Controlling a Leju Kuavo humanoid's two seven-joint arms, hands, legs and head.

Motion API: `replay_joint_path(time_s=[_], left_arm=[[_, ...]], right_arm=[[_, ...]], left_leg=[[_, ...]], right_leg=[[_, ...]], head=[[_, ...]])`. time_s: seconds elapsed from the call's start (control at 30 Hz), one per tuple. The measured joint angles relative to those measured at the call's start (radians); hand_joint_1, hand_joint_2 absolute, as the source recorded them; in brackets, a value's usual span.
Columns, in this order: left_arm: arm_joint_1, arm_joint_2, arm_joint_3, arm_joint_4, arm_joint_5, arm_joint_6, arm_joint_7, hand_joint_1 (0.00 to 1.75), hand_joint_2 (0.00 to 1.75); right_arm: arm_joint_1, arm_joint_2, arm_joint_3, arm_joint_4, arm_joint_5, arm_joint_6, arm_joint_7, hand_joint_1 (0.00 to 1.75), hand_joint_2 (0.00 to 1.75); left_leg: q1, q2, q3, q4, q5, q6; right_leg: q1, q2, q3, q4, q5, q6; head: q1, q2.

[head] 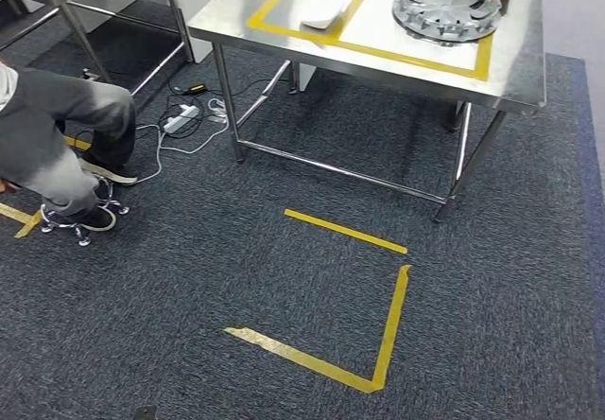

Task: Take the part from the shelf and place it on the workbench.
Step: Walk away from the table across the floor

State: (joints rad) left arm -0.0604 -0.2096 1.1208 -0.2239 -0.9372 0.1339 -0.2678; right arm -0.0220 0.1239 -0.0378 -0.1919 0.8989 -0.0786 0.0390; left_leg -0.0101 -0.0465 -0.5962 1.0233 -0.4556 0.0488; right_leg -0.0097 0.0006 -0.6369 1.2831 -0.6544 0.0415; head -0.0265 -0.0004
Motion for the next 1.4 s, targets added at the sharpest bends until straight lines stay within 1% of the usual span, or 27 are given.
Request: replay_joint_path(time_s=[0.03,0.1,0.17,0.23,0.27,0.33,0.4,0.43,0.47,0.5,0.53,0.6,0.67,0.73,0.77,0.8,0.87,0.93,0.97,1.0,1.03,1.07,1.13,1.2,1.27,1.33,1.4], left_arm=[[0.001,0.000,0.000,0.000,0.000,0.000,0.000,0.00,0.00],[0.001,0.000,0.000,0.000,0.000,0.000,0.000,0.00,0.00],[-0.001,0.000,0.000,0.000,0.000,-0.002,0.000,0.00,0.00],[0.001,0.000,0.000,0.000,0.000,-0.004,0.000,0.00,0.00],[0.004,0.000,0.000,0.000,0.000,-0.005,0.000,0.00,0.00],[0.004,0.000,0.000,0.000,0.000,-0.005,0.000,0.00,0.00],[0.000,0.001,0.000,0.000,0.000,-0.005,0.000,0.00,0.00],[-0.001,0.001,0.000,0.000,0.000,-0.006,0.000,0.00,0.00],[0.000,0.001,0.000,0.000,0.000,-0.006,0.000,0.00,0.00],[0.002,0.001,0.000,0.000,0.000,-0.006,0.000,0.00,0.00],[0.003,0.001,0.000,0.000,0.000,-0.006,0.000,0.00,0.00],[0.002,0.001,0.000,0.000,0.000,-0.006,0.000,0.00,0.00],[0.000,0.000,0.000,0.000,-0.001,-0.006,0.000,0.00,0.00],[0.002,0.001,0.000,0.000,-0.002,-0.004,0.000,0.00,0.00],[0.003,0.002,0.000,0.000,-0.003,-0.001,0.001,0.00,0.00],[0.004,0.002,0.000,0.000,-0.003,0.002,0.001,0.00,0.00],[0.002,0.001,0.000,0.000,0.000,0.006,0.002,0.00,0.00],[0.001,-0.002,0.001,0.000,0.005,0.008,0.006,0.00,0.00],[0.001,-0.004,0.002,0.000,0.007,0.008,0.012,0.00,0.00],[0.002,-0.006,0.002,0.000,0.007,0.008,0.020,0.00,0.00],[0.003,-0.008,0.002,0.000,0.006,0.007,0.028,0.00,0.00],[0.004,-0.010,0.002,0.000,0.003,0.006,0.034,0.00,0.00],[0.002,-0.017,0.002,0.000,-0.004,0.004,0.039,0.00,0.00],[0.002,-0.023,0.002,0.000,-0.012,0.004,0.035,0.00,0.00],[0.005,-0.025,0.002,0.000,-0.020,0.004,0.026,0.00,0.00],[0.007,-0.024,0.002,0.000,-0.029,0.003,0.014,0.00,0.00],[0.004,-0.022,0.002,0.000,-0.038,-0.002,0.007,0.00,0.00]], right_arm=[[0.000,0.000,0.000,0.000,0.000,0.000,0.000,0.00,0.00],[-0.001,0.000,0.000,0.000,0.001,0.000,-0.001,0.00,0.00],[-0.002,0.000,0.001,0.001,0.002,0.001,-0.002,0.00,0.00],[-0.003,0.001,0.001,0.001,0.002,0.003,-0.004,0.00,0.00],[-0.003,0.002,0.001,0.001,0.002,0.003,-0.004,0.00,0.00],[-0.003,0.005,0.002,0.001,0.003,0.003,-0.006,0.00,0.00],[0.001,0.006,0.003,0.002,0.003,0.003,-0.008,0.00,0.00],[0.003,0.007,0.004,0.002,0.003,0.003,-0.008,0.00,0.00],[0.004,0.007,0.004,0.002,0.003,0.003,-0.008,0.00,0.00],[0.004,0.007,0.005,0.002,0.003,0.003,-0.008,0.00,0.00],[0.003,0.008,0.006,0.002,0.003,0.003,-0.008,0.00,0.00],[0.003,0.008,0.006,0.002,0.003,0.003,-0.008,0.00,0.00],[0.001,0.008,0.007,0.002,0.003,0.004,-0.008,0.00,0.00],[-0.004,0.009,0.007,0.002,0.003,0.005,-0.009,0.00,0.00],[-0.006,0.010,0.007,0.002,0.004,0.006,-0.009,0.00,0.00],[-0.008,0.010,0.007,0.002,0.006,0.007,-0.010,0.00,0.00],[-0.008,0.010,0.008,0.002,0.012,0.012,-0.008,0.00,0.00],[-0.005,0.010,0.010,0.003,0.022,0.018,0.000,0.00,0.00],[-0.003,0.010,0.012,0.004,0.027,0.019,0.004,0.00,0.00],[-0.002,0.010,0.014,0.004,0.030,0.018,0.006,0.00,0.00],[-0.002,0.010,0.015,0.004,0.030,0.016,0.006,0.00,0.00],[-0.003,0.010,0.015,0.004,0.029,0.014,0.005,0.00,0.00],[-0.005,0.008,0.015,0.004,0.025,0.011,0.004,0.00,0.00],[-0.006,0.006,0.014,0.004,0.020,0.006,0.006,0.00,0.00],[-0.008,0.006,0.014,0.005,0.017,-0.003,0.007,0.00,0.00],[-0.006,0.006,0.012,0.005,0.014,-0.013,0.007,0.00,0.00],[-0.001,0.006,0.008,0.005,0.007,-0.018,0.010,0.00,0.00]], left_leg=[[-0.001,-0.015,0.000,0.000,0.002,-0.002],[-0.002,-0.042,-0.001,0.002,0.005,-0.007],[0.001,-0.064,-0.007,0.003,0.010,-0.016],[0.005,-0.085,-0.014,0.001,0.018,-0.030],[0.006,-0.080,-0.018,0.004,0.017,-0.035],[0.005,-0.032,-0.042,0.054,-0.017,-0.045],[0.011,0.020,-0.098,0.179,-0.086,-0.058],[0.016,0.030,-0.125,0.240,-0.111,-0.065],[0.022,0.035,-0.138,0.274,-0.119,-0.071],[0.027,0.039,-0.132,0.269,-0.107,-0.076],[0.032,0.047,-0.105,0.223,-0.078,-0.081],[0.035,0.083,-0.031,0.086,-0.024,-0.087],[0.029,0.105,0.008,0.013,-0.011,-0.075],[0.022,0.089,0.007,0.010,-0.016,-0.054],[0.021,0.080,0.006,0.009,-0.016,-0.046],[0.021,0.070,0.006,0.008,-0.015,-0.038],[0.021,0.050,0.006,0.005,-0.012,-0.025],[0.015,0.024,0.005,0.005,-0.011,-0.017],[0.012,0.010,0.005,0.005,-0.011,-0.015],[0.008,-0.005,0.006,0.005,-0.011,-0.013],[0.005,-0.020,0.007,0.006,-0.011,-0.013],[0.004,-0.035,0.008,0.006,-0.010,-0.012],[0.003,-0.061,0.008,0.007,-0.009,-0.013],[0.007,-0.086,0.003,0.006,-0.006,-0.020],[0.012,-0.105,-0.003,0.004,-0.001,-0.032],[0.009,-0.061,-0.018,0.035,-0.023,-0.041],[0.008,0.007,-0.062,0.132,-0.084,-0.052]], right_leg=[[0.000,0.007,0.023,-0.055,0.039,-0.003],[-0.001,0.050,0.086,-0.197,0.103,-0.012],[-0.001,0.082,0.117,-0.269,0.119,-0.019],[0.001,0.069,0.124,-0.278,0.121,-0.027],[0.001,0.057,0.129,-0.284,0.127,-0.033],[-0.003,0.029,0.138,-0.296,0.136,-0.042],[-0.002,-0.006,0.140,-0.298,0.136,-0.046],[-0.002,-0.024,0.140,-0.298,0.135,-0.046],[-0.003,-0.040,0.141,-0.298,0.133,-0.045],[-0.003,-0.055,0.142,-0.298,0.131,-0.042],[-0.005,-0.068,0.145,-0.298,0.128,-0.039],[-0.006,-0.092,0.150,-0.296,0.120,-0.025],[-0.003,-0.109,0.152,-0.295,0.110,-0.010],[-0.004,-0.123,0.162,-0.297,0.105,0.002],[-0.007,-0.118,0.166,-0.295,0.100,0.008],[-0.010,-0.098,0.164,-0.282,0.088,0.012],[-0.012,-0.040,0.120,-0.192,0.034,0.014],[-0.007,-0.009,0.043,-0.048,-0.021,0.006],[-0.004,-0.005,0.014,-0.003,-0.027,0.001],[-0.001,-0.002,-0.001,0.008,-0.013,-0.006],[0.004,0.003,0.005,-0.023,0.020,-0.014],[0.009,0.014,0.027,-0.085,0.064,-0.023],[0.016,0.061,0.078,-0.216,0.124,-0.040],[0.019,0.089,0.103,-0.274,0.134,-0.046],[0.019,0.070,0.114,-0.288,0.141,-0.047],[0.015,0.042,0.129,-0.309,0.153,-0.052],[0.014,0.007,0.137,-0.322,0.158,-0.054]], head=[[0.000,0.000],[-0.001,0.000],[-0.001,0.000],[-0.002,0.000],[-0.002,0.000],[-0.007,0.000],[-0.011,0.000],[-0.012,0.000],[-0.012,0.000],[-0.012,0.000],[-0.012,0.000],[-0.013,0.000],[-0.012,0.000],[-0.011,0.000],[-0.010,0.000],[-0.010,0.000],[-0.006,0.000],[-0.005,0.000],[-0.005,0.000],[-0.005,0.000],[-0.005,0.000],[-0.005,0.000],[-0.006,0.000],[-0.005,0.000],[-0.005,0.000],[-0.008,0.000],[-0.012,0.000]])
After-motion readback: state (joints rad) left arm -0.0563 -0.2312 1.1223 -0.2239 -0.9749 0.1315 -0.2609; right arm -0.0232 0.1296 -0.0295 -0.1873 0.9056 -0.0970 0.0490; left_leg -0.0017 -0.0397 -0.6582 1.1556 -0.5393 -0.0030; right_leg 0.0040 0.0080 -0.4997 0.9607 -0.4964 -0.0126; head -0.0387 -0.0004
